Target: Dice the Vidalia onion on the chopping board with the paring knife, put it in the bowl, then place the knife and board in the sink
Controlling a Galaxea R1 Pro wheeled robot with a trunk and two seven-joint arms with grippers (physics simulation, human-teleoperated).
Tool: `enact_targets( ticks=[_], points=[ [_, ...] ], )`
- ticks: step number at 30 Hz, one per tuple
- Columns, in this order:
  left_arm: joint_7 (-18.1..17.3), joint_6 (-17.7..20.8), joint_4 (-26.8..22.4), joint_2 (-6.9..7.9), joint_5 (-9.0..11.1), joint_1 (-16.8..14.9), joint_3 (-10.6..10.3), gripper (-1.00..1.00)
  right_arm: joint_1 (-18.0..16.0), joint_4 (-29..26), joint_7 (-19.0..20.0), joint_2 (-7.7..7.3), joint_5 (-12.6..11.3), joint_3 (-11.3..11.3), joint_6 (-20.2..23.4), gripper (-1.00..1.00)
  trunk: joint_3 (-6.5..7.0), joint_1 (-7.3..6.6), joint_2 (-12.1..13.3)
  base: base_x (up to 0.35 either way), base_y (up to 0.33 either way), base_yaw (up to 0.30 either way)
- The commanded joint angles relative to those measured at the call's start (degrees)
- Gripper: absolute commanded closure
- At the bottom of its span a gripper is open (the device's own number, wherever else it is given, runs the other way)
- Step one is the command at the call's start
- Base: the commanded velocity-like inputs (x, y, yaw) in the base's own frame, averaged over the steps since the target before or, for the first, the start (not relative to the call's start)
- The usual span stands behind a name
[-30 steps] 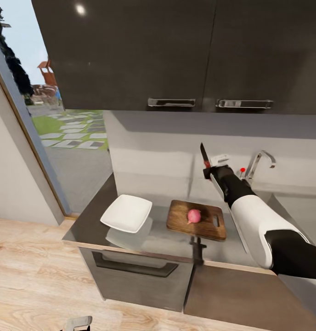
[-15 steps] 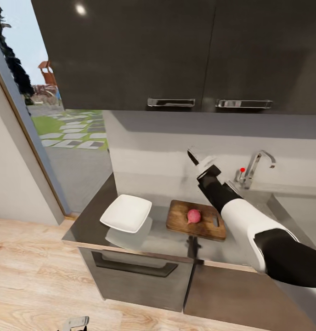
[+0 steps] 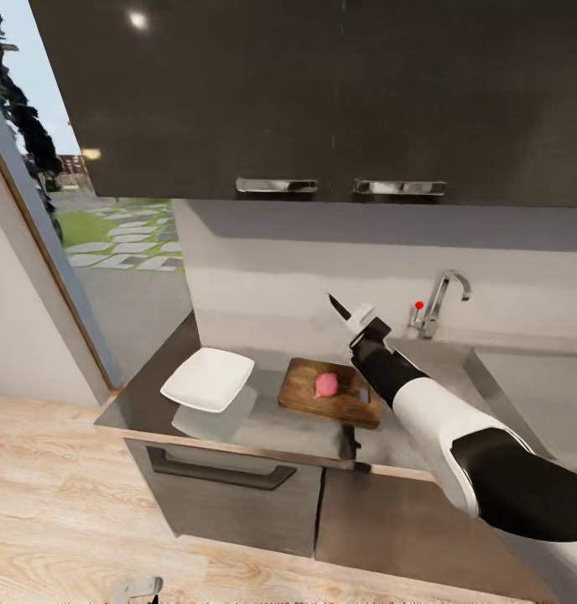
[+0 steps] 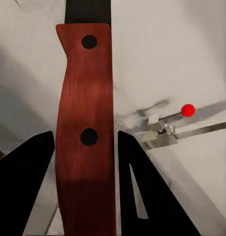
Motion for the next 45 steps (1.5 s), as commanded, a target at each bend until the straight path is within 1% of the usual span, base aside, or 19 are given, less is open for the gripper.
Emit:
enact_targets(
  ticks=[1,2,4,5,7,8,10,11,13,14,16,18,19,22,24,39,42,45],
  points=[
    [0.1,-0.3,0.2,-0.04,0.3,-0.1,-0.5,-1.00,0.2,0.1,-0.5,-0.08,0.1,0.5,-0.7,1.00,-0.10,0.00,-0.1,-0.167,-0.270,0.000],
    [0.1,-0.3,0.2,-0.04,0.3,-0.1,-0.5,-1.00,0.4,0.2,-1.4,-0.10,0.2,0.5,-2.2,1.00,-0.10,0.00,-0.1,-0.168,-0.271,0.000],
    [0.1,-0.3,0.2,-0.04,0.3,-0.1,-0.5,-1.00,1.2,0.8,-5.0,0.02,0.2,0.5,-5.4,1.00,-0.10,0.00,-0.1,-0.169,-0.272,0.000],
    [0.1,-0.3,0.2,-0.04,0.3,-0.1,-0.5,-1.00,1.5,1.0,-6.3,0.06,0.2,0.5,-6.2,1.00,-0.10,0.00,-0.1,-0.169,-0.272,0.000],
    [0.1,-0.3,0.2,-0.04,0.3,-0.1,-0.5,-1.00,2.9,1.6,-12.4,0.37,0.3,0.5,-8.9,1.00,-0.10,0.00,-0.1,-0.169,-0.272,0.000],
    [0.1,-0.3,0.2,-0.04,0.3,-0.1,-0.5,-1.00,3.4,1.7,-14.0,0.52,0.3,0.5,-9.5,1.00,-0.10,0.00,-0.1,-0.169,-0.273,0.000],
    [0.1,-0.3,0.2,-0.04,0.3,-0.1,-0.5,-1.00,5.4,1.9,-19.6,1.18,0.4,0.5,-11.9,1.00,-0.10,0.00,-0.1,-0.169,-0.273,0.000],
    [0.1,-0.3,0.2,-0.04,0.3,-0.1,-0.5,-1.00,6.3,1.9,-21.5,1.46,0.5,0.5,-13.0,1.00,-0.10,0.00,-0.1,-0.161,-0.255,0.000],
    [0.1,-0.3,0.2,-0.04,0.3,-0.1,-0.5,-1.00,7.6,2.0,-23.7,1.80,0.9,0.6,-14.7,1.00,-0.10,0.00,-0.1,-0.100,-0.157,0.000],
    [0.1,-0.3,0.2,-0.04,0.3,-0.1,-0.5,-1.00,7.8,2.0,-24.1,1.85,1.2,0.6,-15.0,1.00,-0.10,0.00,-0.1,-0.063,-0.098,0.000],
    [0.1,-0.3,0.2,-0.04,0.3,-0.1,-0.5,-1.00,8.2,2.0,-24.8,2.08,2.7,0.7,-15.7,1.00,-0.10,0.00,-0.1,-0.033,-0.051,0.000],
    [0.2,-0.3,0.2,-0.01,0.3,-0.1,-0.5,-1.00,8.5,2.3,-25.1,2.64,4.4,0.7,-16.1,1.00,-0.10,0.00,-0.1,-0.013,-0.021,0.000],
    [0.2,-0.3,0.2,-0.01,0.3,-0.1,-0.5,-1.00,8.6,2.5,-25.2,2.80,4.7,0.7,-16.1,1.00,-0.10,0.00,-0.1,-0.008,-0.013,0.000],
    [0.2,-0.3,0.2,-0.01,0.3,-0.1,-0.5,-1.00,9.1,3.7,-25.3,3.89,6.2,0.7,-16.3,1.00,-0.10,0.00,-0.1,-0.004,-0.006,0.000],
    [0.2,-0.3,0.2,-0.02,0.3,-0.1,-0.5,-1.00,9.2,4.0,-25.2,4.40,6.5,0.7,-16.3,1.00,-0.10,0.00,-0.1,-0.001,-0.002,0.000],
    [0.2,-0.3,0.2,0.07,0.3,-0.1,-0.5,-1.00,9.4,6.8,-24.9,4.40,6.8,0.8,-16.3,1.00,-0.10,0.00,-0.1,0.000,0.000,0.000],
    [0.2,-0.3,0.2,0.23,0.3,-0.1,-0.5,-1.00,9.4,8.3,-24.9,4.40,6.9,0.8,-16.3,1.00,-0.10,0.00,-0.1,0.000,0.000,0.000],
    [0.2,-0.3,0.2,0.29,0.3,-0.1,-0.5,-1.00,9.4,10.3,-24.9,4.40,7.9,1.4,-16.3,1.00,-0.10,0.00,-0.1,0.000,0.000,0.000]
  ],
)
